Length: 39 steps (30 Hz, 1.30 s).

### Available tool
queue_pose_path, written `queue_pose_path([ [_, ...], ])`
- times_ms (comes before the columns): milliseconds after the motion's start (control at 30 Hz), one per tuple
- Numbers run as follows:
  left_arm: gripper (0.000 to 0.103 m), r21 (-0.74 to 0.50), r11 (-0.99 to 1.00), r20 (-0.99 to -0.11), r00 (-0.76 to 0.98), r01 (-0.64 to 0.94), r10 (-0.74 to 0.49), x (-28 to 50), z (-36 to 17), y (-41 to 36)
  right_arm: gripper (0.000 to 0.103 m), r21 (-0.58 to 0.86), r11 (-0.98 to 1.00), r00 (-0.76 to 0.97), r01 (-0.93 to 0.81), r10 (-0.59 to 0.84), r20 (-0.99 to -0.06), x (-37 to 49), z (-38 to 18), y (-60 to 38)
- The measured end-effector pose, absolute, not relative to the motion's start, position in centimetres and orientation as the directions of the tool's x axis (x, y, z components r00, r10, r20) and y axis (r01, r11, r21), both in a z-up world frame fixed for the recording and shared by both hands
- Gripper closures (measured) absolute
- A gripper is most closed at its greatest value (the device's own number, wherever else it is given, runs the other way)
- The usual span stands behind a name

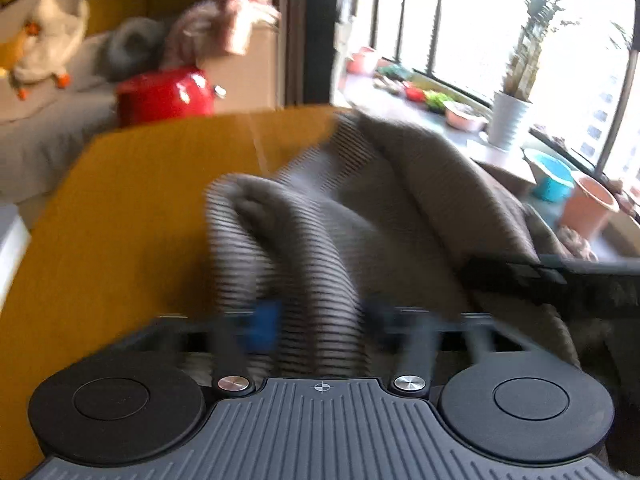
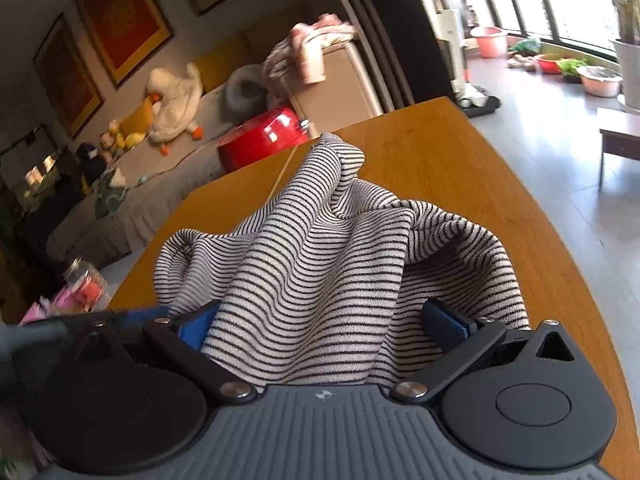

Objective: Fold clothes

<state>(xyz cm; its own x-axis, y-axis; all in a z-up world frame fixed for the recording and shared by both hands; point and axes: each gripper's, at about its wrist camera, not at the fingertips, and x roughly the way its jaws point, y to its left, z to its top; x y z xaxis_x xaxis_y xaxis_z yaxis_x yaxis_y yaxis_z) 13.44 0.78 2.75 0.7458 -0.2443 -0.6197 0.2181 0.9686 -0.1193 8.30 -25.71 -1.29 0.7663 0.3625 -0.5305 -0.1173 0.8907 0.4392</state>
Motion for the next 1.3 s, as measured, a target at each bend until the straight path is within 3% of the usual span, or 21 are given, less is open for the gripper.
queue_pose_path([
  [67,0.095,-0.22,0.964,-0.545,0.801,0.149,-0.248,14.7,5.3,4.6,0.0,0.432,0.894,0.765,-0.118,0.359,-0.534,8.4,-1.4,-25.9],
  [167,0.093,-0.23,0.973,-0.43,0.897,-0.002,-0.099,16.3,9.3,10.8,0.0,0.399,0.909,0.763,-0.121,0.342,-0.549,8.6,-1.3,-25.6],
  [200,0.079,-0.246,0.968,-0.417,0.907,-0.05,-0.059,16.9,10.3,13.0,0.0,0.381,0.918,0.769,-0.113,0.324,-0.552,8.6,-1.1,-25.4],
  [233,0.052,-0.262,0.962,-0.424,0.904,-0.072,-0.048,17.3,10.8,14.6,0.0,0.358,0.928,0.776,-0.103,0.3,-0.554,8.5,-0.9,-25.2],
  [300,0.029,-0.271,0.959,-0.444,0.895,-0.085,-0.046,17.7,11.2,16.6,0.003,0.29,0.954,0.803,-0.078,0.233,-0.549,8.3,-0.3,-24.7],
  [400,0.028,-0.257,0.966,-0.496,0.86,-0.016,-0.118,17.2,10.0,15.9,0.016,0.1,0.992,0.876,-0.072,0.11,-0.47,7.2,2.7,-23.4],
  [500,0.03,-0.322,0.943,-0.57,0.778,0.084,-0.264,16.5,7.6,13.8,0.047,0.08,0.987,0.888,-0.141,0.162,-0.43,6.0,6.5,-22.6],
  [633,0.026,-0.346,0.924,-0.615,0.704,0.163,-0.355,16.4,5.8,10.9,0.049,0.342,0.891,0.659,-0.297,0.451,-0.603,6.6,6.6,-20.7],
  [733,0.02,-0.337,0.92,-0.616,0.692,0.201,-0.376,16.4,5.3,9.7,0.049,0.24,0.939,0.57,-0.245,0.34,-0.748,6.6,4.0,-18.9],
  [800,0.019,-0.331,0.918,-0.611,0.693,0.217,-0.384,15.9,5.4,9.6,0.048,0.153,0.965,0.577,-0.214,0.251,-0.778,6.5,2.6,-18.7],
  [900,0.017,-0.328,0.916,-0.597,0.701,0.231,-0.391,15.2,5.7,9.9,0.051,0.244,0.941,0.548,-0.235,0.336,-0.766,7.1,2.2,-18.5],
  [933,0.016,-0.329,0.915,-0.592,0.704,0.234,-0.393,15.0,5.9,10.1,0.066,0.304,0.917,0.519,-0.259,0.397,-0.757,7.5,2.0,-18.1],
  [967,0.016,-0.332,0.914,-0.588,0.706,0.234,-0.394,15.0,6.0,10.2,0.073,0.315,0.909,0.513,-0.273,0.415,-0.751,7.7,1.8,-17.6],
  [1000,0.016,-0.336,0.913,-0.584,0.708,0.234,-0.396,15.1,6.0,10.4,0.091,0.29,0.915,0.519,-0.28,0.399,-0.756,8.1,1.9,-17.0],
  [1033,0.015,-0.338,0.912,-0.578,0.713,0.234,-0.398,15.0,6.1,10.8,0.098,0.281,0.919,0.521,-0.278,0.39,-0.759,8.8,2.1,-16.7],
  [1300,0.007,-0.326,0.918,-0.51,0.776,0.225,-0.371,14.1,7.6,16.1,0.099,0.308,0.852,0.615,-0.423,0.52,-0.593,18.7,11.8,-11.3],
])
